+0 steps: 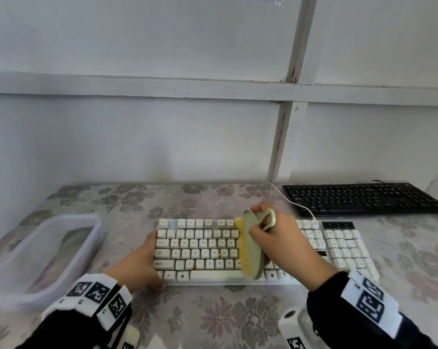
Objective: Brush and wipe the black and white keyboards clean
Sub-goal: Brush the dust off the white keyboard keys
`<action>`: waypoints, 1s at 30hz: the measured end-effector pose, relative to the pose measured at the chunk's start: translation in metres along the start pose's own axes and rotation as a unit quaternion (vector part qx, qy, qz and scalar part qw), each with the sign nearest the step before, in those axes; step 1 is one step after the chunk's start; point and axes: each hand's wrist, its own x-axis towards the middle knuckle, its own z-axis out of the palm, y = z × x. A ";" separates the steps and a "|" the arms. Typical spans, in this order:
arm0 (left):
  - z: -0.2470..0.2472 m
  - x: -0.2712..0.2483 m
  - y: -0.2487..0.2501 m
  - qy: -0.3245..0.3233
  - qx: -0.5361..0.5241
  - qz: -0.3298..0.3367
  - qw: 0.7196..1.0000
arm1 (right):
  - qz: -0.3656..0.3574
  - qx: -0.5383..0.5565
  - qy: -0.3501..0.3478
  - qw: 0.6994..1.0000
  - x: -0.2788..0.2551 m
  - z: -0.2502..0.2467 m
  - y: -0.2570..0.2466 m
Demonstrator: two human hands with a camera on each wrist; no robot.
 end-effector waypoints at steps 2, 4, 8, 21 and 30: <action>0.000 0.000 0.001 0.000 -0.001 -0.002 1.000 | 0.008 -0.004 -0.036 0.999 -0.009 -0.002 -0.001; 0.000 -0.001 0.002 0.000 -0.002 -0.002 1.000 | 0.022 -0.011 -0.062 0.998 -0.011 -0.008 -0.003; -0.001 -0.001 0.002 -0.003 -0.002 -0.002 1.000 | 0.013 0.031 0.015 0.999 0.004 -0.020 -0.013; 0.000 -0.004 0.007 -0.001 -0.006 0.000 1.000 | 0.007 0.012 -0.067 0.998 -0.027 -0.001 0.006; 0.000 -0.003 0.006 0.001 0.001 -0.009 1.000 | -0.044 0.037 0.061 0.996 0.016 -0.010 -0.025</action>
